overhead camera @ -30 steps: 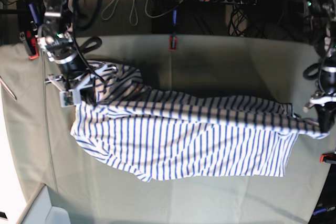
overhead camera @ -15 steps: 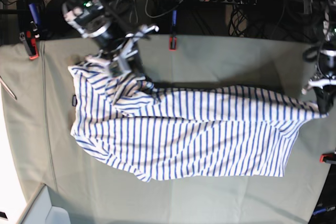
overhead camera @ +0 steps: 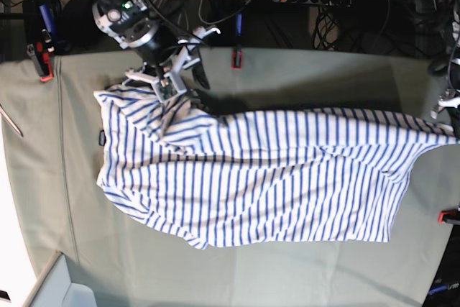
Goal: Layout the t-shirt on the table in an organized manner, then fold the t-shirt properly
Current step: 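Lift the shirt with both grippers and stretch it taut, then raise the shirt high with both grippers and swing it over the table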
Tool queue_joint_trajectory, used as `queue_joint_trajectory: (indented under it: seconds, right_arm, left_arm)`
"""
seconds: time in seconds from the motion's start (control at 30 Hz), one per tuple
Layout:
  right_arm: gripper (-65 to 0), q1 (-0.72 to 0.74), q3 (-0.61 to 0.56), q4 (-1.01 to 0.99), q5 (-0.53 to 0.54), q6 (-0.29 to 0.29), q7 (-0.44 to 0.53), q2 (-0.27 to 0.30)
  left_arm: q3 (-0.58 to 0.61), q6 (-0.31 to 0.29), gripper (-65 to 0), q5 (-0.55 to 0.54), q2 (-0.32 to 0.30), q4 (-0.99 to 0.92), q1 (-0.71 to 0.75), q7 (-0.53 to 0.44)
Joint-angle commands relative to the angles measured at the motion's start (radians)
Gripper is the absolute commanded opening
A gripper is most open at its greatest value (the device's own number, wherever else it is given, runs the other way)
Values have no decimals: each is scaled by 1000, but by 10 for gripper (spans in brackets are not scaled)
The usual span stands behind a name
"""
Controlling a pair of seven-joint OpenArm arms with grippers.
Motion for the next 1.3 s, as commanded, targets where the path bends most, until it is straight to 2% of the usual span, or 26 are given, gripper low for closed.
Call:
queue_joint_trajectory:
  seconds: [0.0, 0.07, 0.17, 0.5, 0.63, 0.87, 0.9, 0.97, 1.1, 1.27]
  right_arm:
    - [-386, 14, 2, 14, 12, 7, 28, -2]
    - [-320, 20, 2, 14, 12, 7, 28, -2]
    - [-269, 20, 2, 14, 12, 7, 28, -4]
    - [-263, 152, 11, -141, 10, 2, 28, -31]
    - [-262, 198, 2, -193, 10, -73, 28, -31]
    - [-273, 261, 10, -260, 10, -76, 28, -30]
    - [-287, 267, 10, -260, 10, -76, 28, -28]
    - [-369, 278, 10, -260, 10, -76, 28, -28]
    - [-650, 305, 13, -260, 12, -76, 28, -27]
    - [-650, 319, 103, -203, 12, -76, 28, -30]
  left_arm:
    - [-11, -3, -648, 0, -19, 19, -14, -32]
    - [-9, -3, -648, 0, -19, 19, -32, -30]
    - [-9, -3, -648, 0, -19, 18, -35, -30]
    - [-6, -3, -648, 2, -19, 15, -61, -30]
    - [-6, -3, -648, 2, -19, 15, -64, -30]
    - [-6, -3, -648, 5, -19, 15, -66, -30]
    - [-6, -3, -648, 5, -19, 15, -66, -30]
    - [-6, -3, -648, 6, -19, 15, -77, -30]
    - [-5, -3, -648, 8, -19, 15, -95, -29]
    - [-5, -3, -648, 8, -19, 15, -141, -29]
